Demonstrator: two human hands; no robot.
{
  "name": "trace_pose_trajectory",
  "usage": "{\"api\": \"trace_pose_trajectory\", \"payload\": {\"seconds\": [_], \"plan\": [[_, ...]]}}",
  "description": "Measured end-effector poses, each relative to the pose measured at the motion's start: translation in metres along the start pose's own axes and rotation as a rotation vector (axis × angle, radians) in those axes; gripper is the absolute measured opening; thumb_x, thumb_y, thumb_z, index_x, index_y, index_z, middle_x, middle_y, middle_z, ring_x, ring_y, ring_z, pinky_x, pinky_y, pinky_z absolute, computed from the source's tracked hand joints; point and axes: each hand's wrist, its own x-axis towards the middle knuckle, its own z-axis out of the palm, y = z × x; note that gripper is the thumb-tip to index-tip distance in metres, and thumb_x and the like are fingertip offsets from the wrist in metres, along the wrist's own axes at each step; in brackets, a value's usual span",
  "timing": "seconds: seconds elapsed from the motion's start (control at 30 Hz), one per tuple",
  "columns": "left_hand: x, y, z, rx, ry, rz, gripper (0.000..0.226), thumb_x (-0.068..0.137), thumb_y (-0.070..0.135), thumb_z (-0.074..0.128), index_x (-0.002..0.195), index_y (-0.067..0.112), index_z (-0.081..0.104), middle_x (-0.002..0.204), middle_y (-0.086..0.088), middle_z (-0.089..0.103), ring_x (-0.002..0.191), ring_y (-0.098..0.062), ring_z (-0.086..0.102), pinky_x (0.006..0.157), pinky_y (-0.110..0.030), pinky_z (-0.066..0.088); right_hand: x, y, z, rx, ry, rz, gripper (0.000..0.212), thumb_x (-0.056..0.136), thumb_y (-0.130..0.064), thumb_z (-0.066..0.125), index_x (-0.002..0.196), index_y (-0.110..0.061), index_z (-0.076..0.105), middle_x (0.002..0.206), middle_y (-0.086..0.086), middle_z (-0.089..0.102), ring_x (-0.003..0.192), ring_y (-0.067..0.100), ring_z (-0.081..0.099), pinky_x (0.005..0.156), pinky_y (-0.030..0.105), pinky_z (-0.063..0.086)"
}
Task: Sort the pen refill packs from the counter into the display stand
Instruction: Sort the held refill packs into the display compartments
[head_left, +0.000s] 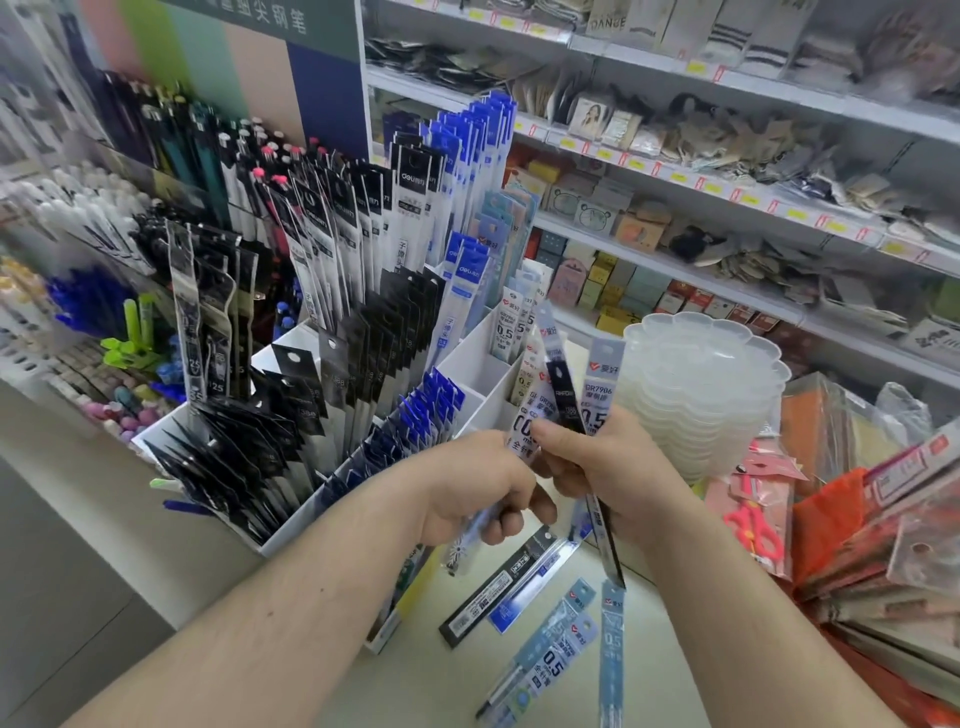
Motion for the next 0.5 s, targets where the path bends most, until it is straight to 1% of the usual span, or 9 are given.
{"api": "trace_pose_trajectory", "payload": {"seconds": [0.07, 0.13, 0.17, 0.2, 0.27, 0.33, 0.4, 0.43, 0.5], "plan": [[-0.001, 0.002, 0.003, -0.007, -0.007, -0.004, 0.029, 0.086, -0.012, 0.039, 0.098, 0.01, 0.052, 0.084, -0.012, 0.063, 0.057, -0.019, 0.055, 0.048, -0.026, 0.045, 0.002, -0.003, 0.0, -0.043, -0.01, 0.013, 0.015, 0.086, -0.005, 0.071, 0.077, -0.008, 0.06, 0.057, 0.006, 0.049, 0.051, 0.015, 0.041, 0.044, 0.02, 0.029], [0.005, -0.001, 0.007, 0.065, 0.132, 0.064, 0.031, 0.087, -0.007, 0.05, 0.111, 0.014, 0.05, 0.1, -0.009, 0.063, 0.076, -0.021, 0.061, 0.067, -0.033, 0.054, 0.007, -0.008, 0.0, -0.056, 0.076, 0.011, 0.017, 0.088, 0.002, 0.066, 0.075, -0.007, 0.061, 0.056, 0.004, 0.052, 0.048, 0.011, 0.042, 0.043, 0.02, 0.029], [0.009, -0.003, 0.008, 0.137, 0.249, 0.114, 0.037, 0.086, -0.001, 0.057, 0.116, 0.018, 0.048, 0.109, -0.005, 0.061, 0.085, -0.017, 0.061, 0.075, -0.033, 0.052, 0.011, -0.013, -0.002, -0.04, 0.155, -0.001, 0.017, 0.088, 0.003, 0.065, 0.075, -0.007, 0.062, 0.054, 0.003, 0.053, 0.046, 0.01, 0.042, 0.043, 0.021, 0.029], [0.012, -0.005, 0.008, 0.18, 0.353, 0.162, 0.043, 0.085, 0.005, 0.063, 0.12, 0.023, 0.044, 0.116, 0.001, 0.057, 0.091, -0.012, 0.059, 0.077, -0.029, 0.05, 0.015, -0.018, -0.007, -0.02, 0.254, -0.021, 0.017, 0.088, 0.002, 0.066, 0.075, -0.007, 0.062, 0.053, 0.002, 0.053, 0.045, 0.01, 0.041, 0.044, 0.022, 0.029], [0.014, -0.005, 0.006, 0.175, 0.456, 0.204, 0.053, 0.084, 0.015, 0.067, 0.127, 0.028, 0.037, 0.123, 0.009, 0.049, 0.1, -0.009, 0.055, 0.077, -0.026, 0.043, 0.026, -0.031, -0.022, -0.007, 0.456, -0.083, 0.016, 0.089, -0.002, 0.067, 0.075, -0.007, 0.063, 0.054, 0.002, 0.055, 0.046, 0.013, 0.039, 0.046, 0.025, 0.03], [0.017, -0.007, 0.002, 0.165, 0.477, 0.176, 0.065, 0.085, 0.023, 0.067, 0.14, 0.027, 0.032, 0.131, 0.009, 0.044, 0.111, -0.014, 0.051, 0.087, -0.031, 0.042, 0.037, -0.041, -0.032, 0.005, 0.576, -0.154, 0.014, 0.09, -0.006, 0.068, 0.076, -0.007, 0.064, 0.057, 0.003, 0.058, 0.045, 0.014, 0.039, 0.043, 0.024, 0.031], [0.018, -0.009, 0.0, 0.192, 0.465, 0.144, 0.074, 0.085, 0.027, 0.067, 0.147, 0.026, 0.026, 0.14, 0.005, 0.041, 0.122, -0.017, 0.047, 0.101, -0.038, 0.042, 0.051, -0.045, -0.03, -0.019, 0.621, -0.199, 0.014, 0.09, -0.008, 0.069, 0.077, -0.01, 0.065, 0.062, 0.006, 0.06, 0.044, 0.01, 0.043, 0.043, 0.022, 0.034], [0.018, -0.01, 0.001, 0.191, 0.456, 0.136, 0.076, 0.085, 0.028, 0.067, 0.148, 0.026, 0.026, 0.142, 0.005, 0.041, 0.125, -0.018, 0.046, 0.105, -0.041, 0.041, 0.059, -0.044, -0.027, -0.051, 0.629, -0.216, 0.015, 0.089, -0.009, 0.07, 0.076, -0.012, 0.066, 0.064, 0.005, 0.062, 0.044, 0.008, 0.047, 0.044, 0.021, 0.037], [0.017, -0.01, 0.003, 0.169, 0.444, 0.139, 0.071, 0.086, 0.027, 0.066, 0.146, 0.025, 0.03, 0.139, 0.006, 0.045, 0.124, -0.016, 0.047, 0.106, -0.041, 0.041, 0.074, -0.039, -0.017, -0.138, 0.645, -0.252, 0.019, 0.088, -0.01, 0.072, 0.072, -0.019, 0.066, 0.066, 0.001, 0.064, 0.051, 0.007, 0.054, 0.051, 0.025, 0.045]]}}
